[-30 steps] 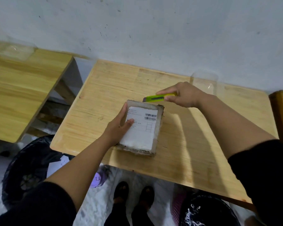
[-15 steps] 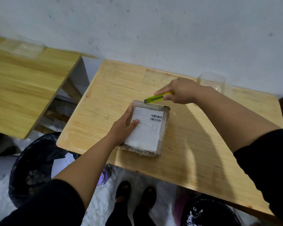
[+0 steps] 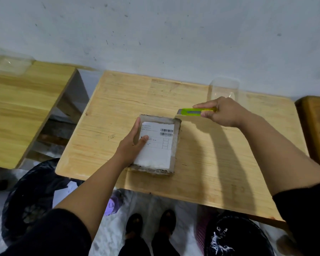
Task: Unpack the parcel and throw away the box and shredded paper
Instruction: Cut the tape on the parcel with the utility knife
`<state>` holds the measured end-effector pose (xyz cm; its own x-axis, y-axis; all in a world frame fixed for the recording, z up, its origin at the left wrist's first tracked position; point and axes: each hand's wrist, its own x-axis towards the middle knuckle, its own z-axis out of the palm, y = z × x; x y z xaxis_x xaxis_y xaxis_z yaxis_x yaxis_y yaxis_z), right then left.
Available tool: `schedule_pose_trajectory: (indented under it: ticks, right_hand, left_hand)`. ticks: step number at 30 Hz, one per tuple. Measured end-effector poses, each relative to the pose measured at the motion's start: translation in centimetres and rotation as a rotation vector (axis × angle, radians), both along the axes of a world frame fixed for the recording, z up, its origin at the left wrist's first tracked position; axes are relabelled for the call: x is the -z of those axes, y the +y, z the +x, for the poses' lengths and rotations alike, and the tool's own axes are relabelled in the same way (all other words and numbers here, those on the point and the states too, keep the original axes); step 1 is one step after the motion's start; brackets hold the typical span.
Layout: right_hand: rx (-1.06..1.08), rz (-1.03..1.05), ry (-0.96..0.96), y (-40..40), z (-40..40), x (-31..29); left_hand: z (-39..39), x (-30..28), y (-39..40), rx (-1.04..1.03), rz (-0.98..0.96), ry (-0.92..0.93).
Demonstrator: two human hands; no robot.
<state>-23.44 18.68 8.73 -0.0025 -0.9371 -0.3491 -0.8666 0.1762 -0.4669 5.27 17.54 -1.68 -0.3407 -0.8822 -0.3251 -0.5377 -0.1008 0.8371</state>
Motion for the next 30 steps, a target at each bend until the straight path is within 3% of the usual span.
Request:
schedule_pose_trajectory:
  ticks: [6,13,30]
  right_hand:
    - [0.37,-0.054,-0.132,4.7,3.4,2.1]
    - [0.59,-0.085,-0.083,7.0,7.5,2.5]
    - [0.772,-0.062,-0.08,9.7,11.7,2.5]
  left_hand:
    - [0.1,0.1,0.1,0.028,-0.054,-0.036]
    - [0.3,0.0,0.2,0.037,-0.061,-0.016]
    - [0.5,0.3,0.1,0.042,-0.078,0.02]
